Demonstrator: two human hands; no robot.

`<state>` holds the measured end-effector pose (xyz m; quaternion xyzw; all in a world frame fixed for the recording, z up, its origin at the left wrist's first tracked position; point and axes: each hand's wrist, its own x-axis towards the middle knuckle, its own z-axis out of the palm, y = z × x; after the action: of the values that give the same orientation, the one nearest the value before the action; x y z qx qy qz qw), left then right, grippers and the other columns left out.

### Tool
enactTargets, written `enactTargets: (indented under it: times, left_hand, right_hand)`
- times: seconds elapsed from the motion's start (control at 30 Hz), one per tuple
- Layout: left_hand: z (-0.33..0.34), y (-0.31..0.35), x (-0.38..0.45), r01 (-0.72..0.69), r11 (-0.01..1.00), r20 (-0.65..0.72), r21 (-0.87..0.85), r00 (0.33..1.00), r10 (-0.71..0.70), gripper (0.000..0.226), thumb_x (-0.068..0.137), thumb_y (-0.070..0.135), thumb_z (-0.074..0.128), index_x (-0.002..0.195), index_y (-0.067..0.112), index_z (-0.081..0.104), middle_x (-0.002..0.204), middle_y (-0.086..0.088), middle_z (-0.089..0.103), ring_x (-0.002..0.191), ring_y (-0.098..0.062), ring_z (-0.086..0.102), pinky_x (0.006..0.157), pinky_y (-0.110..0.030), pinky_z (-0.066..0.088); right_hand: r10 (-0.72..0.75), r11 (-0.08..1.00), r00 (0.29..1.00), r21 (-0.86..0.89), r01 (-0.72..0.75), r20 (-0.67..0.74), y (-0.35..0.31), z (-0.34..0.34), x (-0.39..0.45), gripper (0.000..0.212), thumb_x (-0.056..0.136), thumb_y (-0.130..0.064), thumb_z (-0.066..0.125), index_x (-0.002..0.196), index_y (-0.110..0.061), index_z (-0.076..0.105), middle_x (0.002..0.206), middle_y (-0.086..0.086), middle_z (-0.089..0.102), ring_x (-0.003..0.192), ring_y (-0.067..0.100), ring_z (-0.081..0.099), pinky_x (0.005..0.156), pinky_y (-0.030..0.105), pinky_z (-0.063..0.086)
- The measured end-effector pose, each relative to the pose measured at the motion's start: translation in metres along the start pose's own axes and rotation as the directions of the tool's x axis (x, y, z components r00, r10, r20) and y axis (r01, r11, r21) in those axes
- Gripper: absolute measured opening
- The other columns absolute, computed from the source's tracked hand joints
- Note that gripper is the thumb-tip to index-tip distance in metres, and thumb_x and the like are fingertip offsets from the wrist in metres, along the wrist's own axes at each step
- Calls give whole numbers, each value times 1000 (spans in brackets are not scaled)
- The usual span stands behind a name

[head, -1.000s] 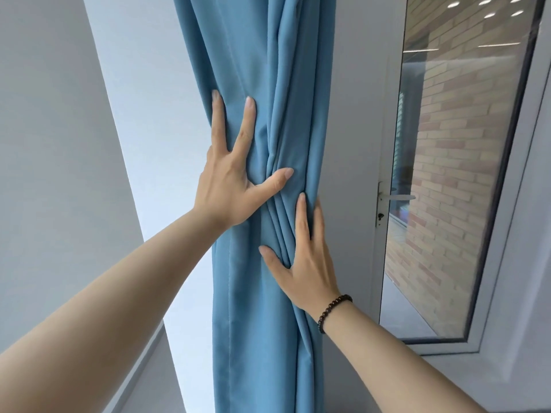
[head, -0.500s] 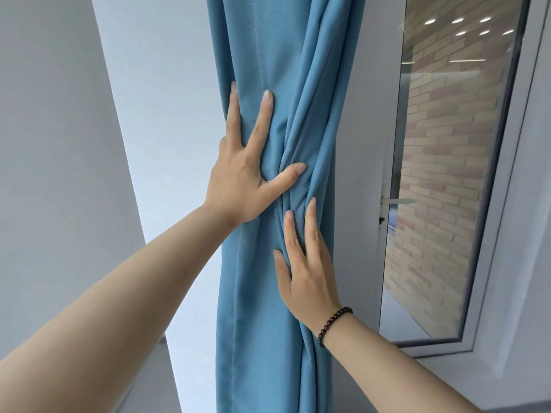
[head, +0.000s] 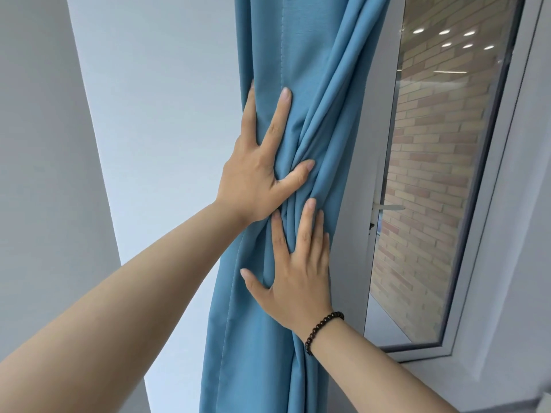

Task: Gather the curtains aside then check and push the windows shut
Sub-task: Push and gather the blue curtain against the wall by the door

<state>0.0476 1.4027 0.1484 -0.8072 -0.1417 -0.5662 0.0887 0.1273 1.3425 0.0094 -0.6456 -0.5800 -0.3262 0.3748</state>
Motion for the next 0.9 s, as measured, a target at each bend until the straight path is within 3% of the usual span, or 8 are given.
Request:
enactTargets:
  times: [0.43,0.6,0.63,0.7,0.77,0.9]
  left_hand:
    - [78,-22,32,26,1000,39,-11,999,-26,87,90,59,48,147,39,-14,160,-9,-10,143,-17,18,95,-22,37]
    - [120,-35,57,60,994,76,90,995,-67,89,88,67,45,147,39,-16,161,-11,-12,137,-28,24,98,-40,47]
    - [131,-39,62,75,989,72,125,994,-84,88,88,69,43,147,39,-16,161,-12,-11,138,-29,24,103,-47,42]
    - [151,-45,68,117,964,38,240,991,-129,87,86,75,34,147,39,-16,161,-13,-11,145,-35,10,114,-62,14]
    - [170,-51,69,162,926,-10,341,986,-169,88,83,80,25,148,37,-16,161,-12,-12,145,-41,-13,109,-69,-9]
    - [195,-68,69,224,897,-41,380,973,-226,91,82,81,27,148,39,-17,160,-11,-18,140,-48,-23,100,-77,-7]
  right_hand:
    - [-11,998,1000,-68,11,-4,80,42,41,92,81,-74,41,152,-22,18,158,20,-7,143,49,7,104,64,29]
    - [-36,992,999,-125,34,-14,129,62,69,92,79,-66,52,152,-21,18,158,20,-7,142,49,11,104,65,31]
    - [-34,990,999,-140,33,-7,138,66,75,92,78,-64,53,152,-21,18,158,21,-7,142,49,11,104,66,30]
    - [-29,985,1000,-169,30,13,152,73,84,92,78,-61,54,153,-22,16,159,21,-6,143,49,9,105,68,25]
    - [-28,981,999,-193,35,36,164,82,89,92,78,-59,54,153,-24,14,159,21,-7,143,48,8,106,70,19]
    - [-67,980,996,-184,78,64,185,99,98,88,78,-55,55,152,-25,18,159,20,-7,144,46,3,106,72,18]
